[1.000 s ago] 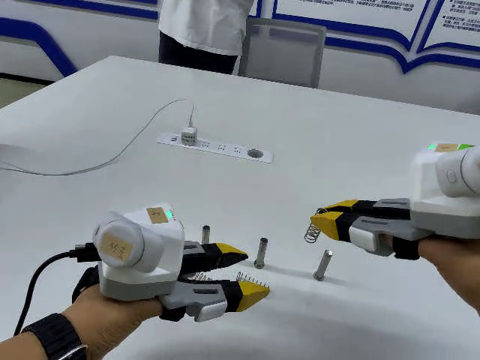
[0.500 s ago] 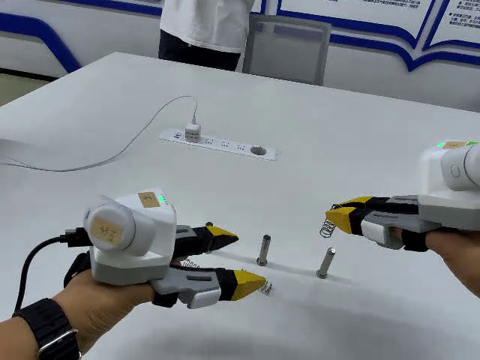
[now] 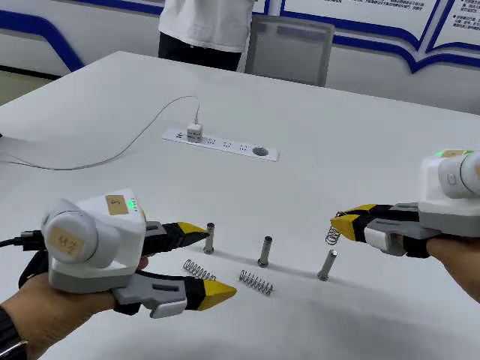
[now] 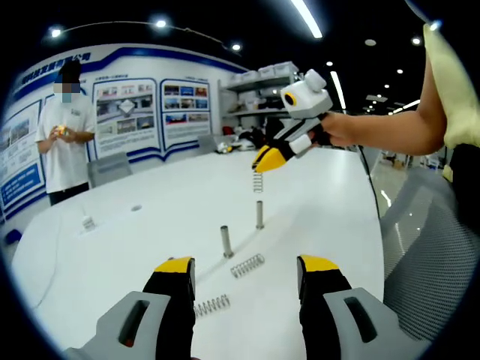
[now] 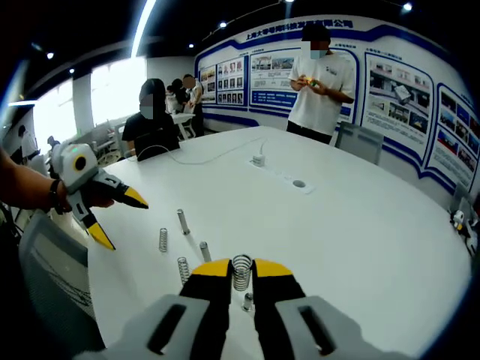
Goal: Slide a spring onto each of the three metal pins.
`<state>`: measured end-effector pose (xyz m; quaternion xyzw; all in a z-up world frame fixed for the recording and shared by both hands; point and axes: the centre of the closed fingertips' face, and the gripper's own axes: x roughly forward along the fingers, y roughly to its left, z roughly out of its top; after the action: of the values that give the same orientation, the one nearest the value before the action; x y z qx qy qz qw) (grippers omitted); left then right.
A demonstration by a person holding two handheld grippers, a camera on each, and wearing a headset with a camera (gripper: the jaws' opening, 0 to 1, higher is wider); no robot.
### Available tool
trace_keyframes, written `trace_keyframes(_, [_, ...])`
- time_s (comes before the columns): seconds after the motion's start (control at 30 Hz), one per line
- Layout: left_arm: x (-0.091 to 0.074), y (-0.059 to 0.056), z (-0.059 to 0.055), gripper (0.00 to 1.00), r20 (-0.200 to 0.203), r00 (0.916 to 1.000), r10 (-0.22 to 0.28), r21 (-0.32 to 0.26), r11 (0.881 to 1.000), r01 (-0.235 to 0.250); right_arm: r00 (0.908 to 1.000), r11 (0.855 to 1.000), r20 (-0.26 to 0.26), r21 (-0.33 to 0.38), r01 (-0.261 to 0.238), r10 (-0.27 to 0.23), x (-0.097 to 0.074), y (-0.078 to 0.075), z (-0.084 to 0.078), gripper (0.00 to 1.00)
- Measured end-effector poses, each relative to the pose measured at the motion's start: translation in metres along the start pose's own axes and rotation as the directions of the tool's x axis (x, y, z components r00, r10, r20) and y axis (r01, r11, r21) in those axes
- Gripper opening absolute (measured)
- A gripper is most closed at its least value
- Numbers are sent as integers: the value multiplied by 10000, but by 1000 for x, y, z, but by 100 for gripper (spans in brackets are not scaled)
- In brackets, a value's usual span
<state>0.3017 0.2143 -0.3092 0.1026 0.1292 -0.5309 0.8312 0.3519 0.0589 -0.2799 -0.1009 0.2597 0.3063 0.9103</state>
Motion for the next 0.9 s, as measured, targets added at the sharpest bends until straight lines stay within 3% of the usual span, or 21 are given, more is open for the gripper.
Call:
trace_keyframes(0.33, [-21, 19, -10, 58, 112, 9963, 848, -506, 9952, -842, 9997, 9997, -238, 191, 120, -115, 6, -8, -14, 12])
trace_keyframes(0.6, [-26, 19, -16, 61, -29, 9940, 1093, -418, 9931, -1093, 9991, 9996, -385, 232, 184, -175, 9, -12, -23, 12])
trace_keyframes(0.9, [-28, 21, -14, 63, 136, 9921, 1244, -710, 9899, -1231, 9988, 9992, -441, 330, 218, -203, 16, -15, -32, 12])
